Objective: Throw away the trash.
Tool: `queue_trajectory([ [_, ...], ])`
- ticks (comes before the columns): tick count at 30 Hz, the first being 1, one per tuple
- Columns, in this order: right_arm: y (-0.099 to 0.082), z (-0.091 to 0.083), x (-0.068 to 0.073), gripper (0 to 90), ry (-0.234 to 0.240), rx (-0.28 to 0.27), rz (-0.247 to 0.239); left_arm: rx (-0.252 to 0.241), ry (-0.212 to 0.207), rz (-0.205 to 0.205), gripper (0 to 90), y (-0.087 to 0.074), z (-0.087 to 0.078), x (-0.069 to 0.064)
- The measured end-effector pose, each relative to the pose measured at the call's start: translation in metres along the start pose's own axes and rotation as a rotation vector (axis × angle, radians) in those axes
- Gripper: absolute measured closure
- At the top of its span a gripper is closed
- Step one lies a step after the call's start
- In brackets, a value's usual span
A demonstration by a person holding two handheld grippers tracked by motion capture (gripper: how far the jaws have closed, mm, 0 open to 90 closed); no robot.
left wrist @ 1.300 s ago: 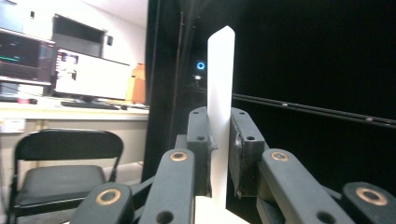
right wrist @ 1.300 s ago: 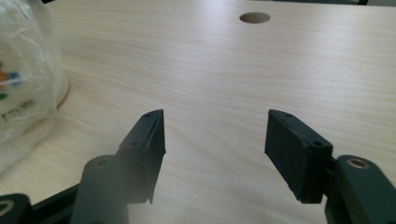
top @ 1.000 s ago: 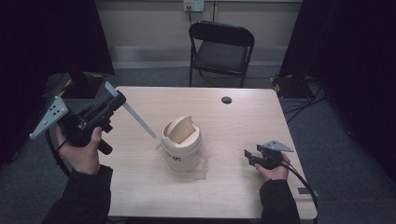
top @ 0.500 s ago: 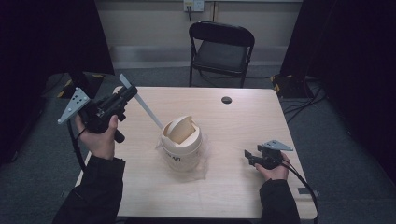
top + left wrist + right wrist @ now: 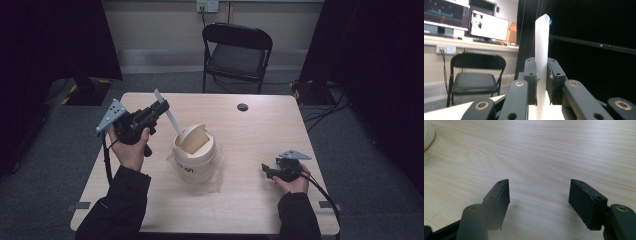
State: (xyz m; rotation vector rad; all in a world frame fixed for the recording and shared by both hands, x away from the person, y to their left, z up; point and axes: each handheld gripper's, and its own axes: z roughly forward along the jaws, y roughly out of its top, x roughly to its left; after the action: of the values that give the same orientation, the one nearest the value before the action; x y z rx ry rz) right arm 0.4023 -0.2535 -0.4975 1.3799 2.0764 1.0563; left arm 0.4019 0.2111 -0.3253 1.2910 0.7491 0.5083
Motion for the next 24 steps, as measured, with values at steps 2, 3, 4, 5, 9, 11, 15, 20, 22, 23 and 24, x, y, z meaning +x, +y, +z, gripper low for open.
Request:
queue_trajectory([
  [2, 0.0, 0.0, 0.0, 33.0, 0.001, 0.009, 0.001, 0.031, 0.005, -0.01, 80.2, -0.012, 0.003, 0.001],
  [3, 0.0, 0.0, 0.0, 33.0, 0.001, 0.011, 0.002, 0.046, 0.006, -0.005, 80.2, -0.015, 0.004, 0.002],
  [4, 0.0, 0.0, 0.0, 33.0, 0.002, 0.013, 0.002, 0.056, 0.007, -0.009, 80.1, -0.018, 0.005, 0.003],
  [5, 0.0, 0.0, 0.0, 33.0, 0.002, 0.014, 0.004, 0.067, 0.006, -0.009, 80.0, -0.021, 0.005, 0.003],
  [9, 0.0, 0.001, 0.0, 33.0, 0.001, 0.017, 0.003, 0.097, -0.011, -0.032, 73.0, -0.029, 0.006, 0.006],
  [11, 0.0, 0.0, 0.0, 32.9, 0.001, 0.017, 0.002, 0.101, -0.012, -0.039, 71.3, -0.031, 0.004, 0.007],
  [15, 0.0, 0.0, 0.0, 32.6, 0.0, 0.015, 0.003, 0.097, -0.002, -0.031, 58.9, -0.03, -0.012, 0.013],
  [20, -0.001, -0.001, -0.002, 32.3, -0.016, 0.017, 0.005, 0.1, 0.064, 0.004, 47.5, -0.035, -0.057, 0.028],
  [22, -0.001, -0.001, -0.003, 32.3, -0.014, 0.014, 0.007, 0.113, 0.083, 0.012, 44.5, -0.038, -0.064, 0.031],
  [23, -0.001, -0.002, -0.004, 32.2, -0.015, 0.013, 0.014, 0.152, 0.118, 0.013, 42.2, -0.046, -0.079, 0.038],
  [24, -0.001, -0.002, -0.004, 32.2, -0.015, 0.013, 0.014, 0.152, 0.118, 0.013, 41.6, -0.046, -0.079, 0.038],
])
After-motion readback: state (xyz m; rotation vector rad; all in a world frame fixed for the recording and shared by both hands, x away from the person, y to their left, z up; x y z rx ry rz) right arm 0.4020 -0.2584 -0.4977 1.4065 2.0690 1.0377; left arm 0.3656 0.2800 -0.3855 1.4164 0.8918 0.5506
